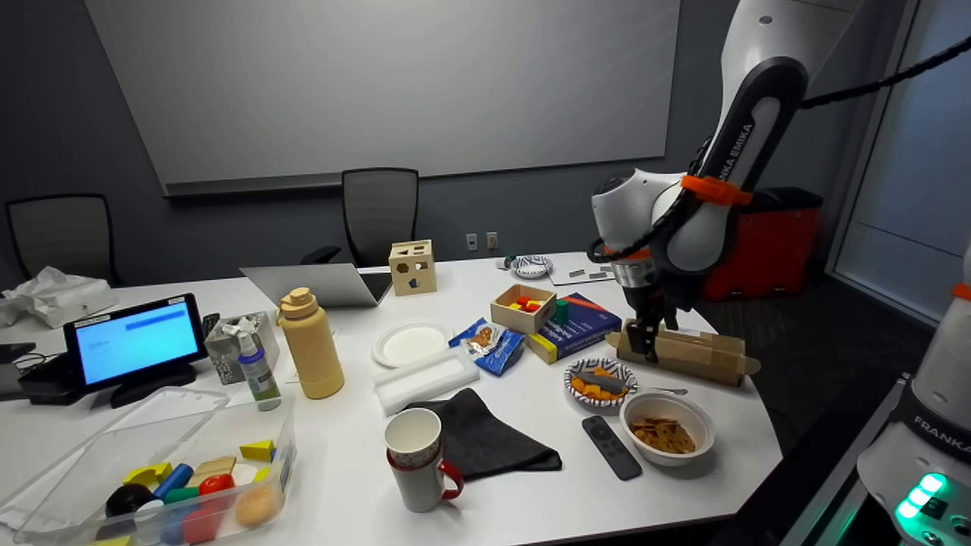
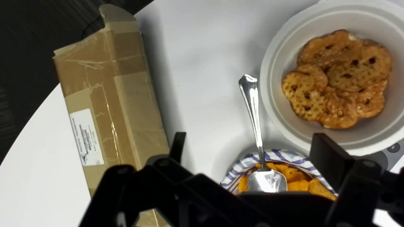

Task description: Pick up the spatula and scoop some chips from the white and purple bowl

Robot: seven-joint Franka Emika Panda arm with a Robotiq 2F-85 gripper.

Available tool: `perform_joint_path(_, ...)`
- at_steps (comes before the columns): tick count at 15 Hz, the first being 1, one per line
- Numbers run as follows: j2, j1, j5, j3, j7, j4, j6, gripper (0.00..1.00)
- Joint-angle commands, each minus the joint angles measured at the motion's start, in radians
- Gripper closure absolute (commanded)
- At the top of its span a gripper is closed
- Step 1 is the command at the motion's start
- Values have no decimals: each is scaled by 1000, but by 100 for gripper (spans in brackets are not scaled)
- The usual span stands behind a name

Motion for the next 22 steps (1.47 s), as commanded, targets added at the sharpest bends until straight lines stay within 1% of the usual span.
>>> perform_joint_path(1,17,-140,246,30,-272,-25,50,0)
perform_joint_path(3,33,-213,412,58,-427,-8,7,0)
perform_joint_path(4,43,-244,492,89,-462,9,-25,0)
perform_joint_path(5,26,-99,399,-40,-387,-12,12,0)
perform_joint_path(6,30,-105,420,-48,-415,-10,10,0)
perform_joint_path(8,31,-77,415,-77,-411,-10,10,0)
perform_joint_path(10,32,-59,413,-78,-406,-10,9,0)
perform_joint_path(12,113,-81,539,-56,-598,50,-48,0)
perform_joint_path(13,128,-142,589,-11,-671,73,-89,0)
perform_joint_path(14,137,-157,626,-10,-738,93,-131,0)
perform_joint_path(15,162,-136,668,-45,-808,127,-175,0)
perform_joint_path(18,208,-172,730,-68,-941,227,-366,0)
perform_joint_path(20,239,-191,748,-90,-992,302,-515,0)
perform_joint_path(22,294,-203,767,-109,-1034,376,-617,0)
